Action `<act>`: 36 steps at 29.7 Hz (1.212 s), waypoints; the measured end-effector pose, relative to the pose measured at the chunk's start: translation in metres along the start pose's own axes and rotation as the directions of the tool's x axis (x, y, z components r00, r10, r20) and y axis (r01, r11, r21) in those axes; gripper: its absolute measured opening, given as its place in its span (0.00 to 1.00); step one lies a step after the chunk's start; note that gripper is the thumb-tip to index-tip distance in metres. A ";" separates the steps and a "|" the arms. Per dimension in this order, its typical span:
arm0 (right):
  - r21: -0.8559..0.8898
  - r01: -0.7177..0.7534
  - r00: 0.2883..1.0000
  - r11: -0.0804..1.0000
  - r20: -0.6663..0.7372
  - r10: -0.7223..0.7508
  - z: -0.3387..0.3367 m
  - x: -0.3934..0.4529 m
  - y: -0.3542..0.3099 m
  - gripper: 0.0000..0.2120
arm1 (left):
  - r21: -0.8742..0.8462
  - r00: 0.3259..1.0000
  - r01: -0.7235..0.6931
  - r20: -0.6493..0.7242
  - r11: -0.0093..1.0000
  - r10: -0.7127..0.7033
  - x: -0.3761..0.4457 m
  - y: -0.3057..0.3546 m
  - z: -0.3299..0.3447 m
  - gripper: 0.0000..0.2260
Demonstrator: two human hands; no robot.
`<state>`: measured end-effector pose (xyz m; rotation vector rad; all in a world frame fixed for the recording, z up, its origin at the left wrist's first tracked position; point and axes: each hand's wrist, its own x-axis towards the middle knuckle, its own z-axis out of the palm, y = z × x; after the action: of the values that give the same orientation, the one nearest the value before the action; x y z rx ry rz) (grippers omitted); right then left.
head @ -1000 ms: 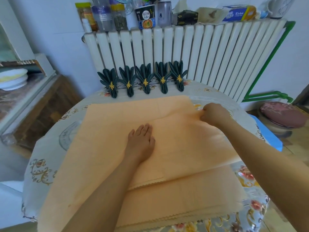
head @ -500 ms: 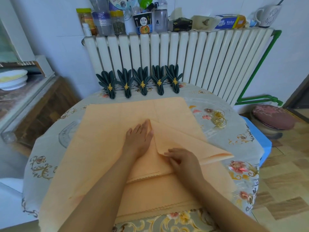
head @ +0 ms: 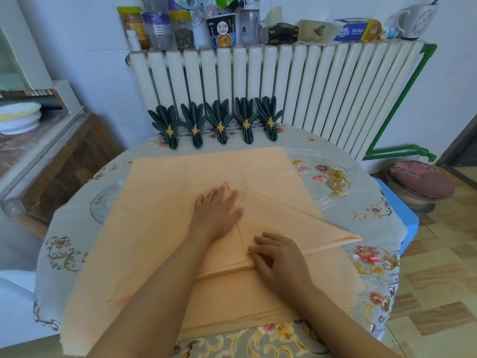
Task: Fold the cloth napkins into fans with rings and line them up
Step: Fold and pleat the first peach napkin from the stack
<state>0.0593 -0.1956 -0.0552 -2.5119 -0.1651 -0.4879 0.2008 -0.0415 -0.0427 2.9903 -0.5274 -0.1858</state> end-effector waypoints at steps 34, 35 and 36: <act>-0.231 0.347 0.937 0.909 0.120 -0.327 -0.006 -0.001 -0.020 0.14 | -0.245 0.970 -0.242 -0.040 0.939 0.239 -0.098 -0.020 -0.027 0.10; -0.250 0.363 0.931 0.898 0.128 -0.341 -0.007 -0.002 -0.023 0.13 | -0.281 0.968 -0.246 -0.028 0.927 0.248 -0.109 -0.023 -0.026 0.11; -0.268 0.378 0.925 0.886 0.149 -0.350 -0.007 -0.002 -0.025 0.12 | -0.296 0.965 -0.256 -0.021 0.920 0.262 -0.118 -0.027 -0.024 0.12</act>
<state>0.0499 -0.1788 -0.0377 -2.8072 -0.6589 -0.5735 0.1032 0.0260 -0.0099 2.5998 -0.8115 -0.2474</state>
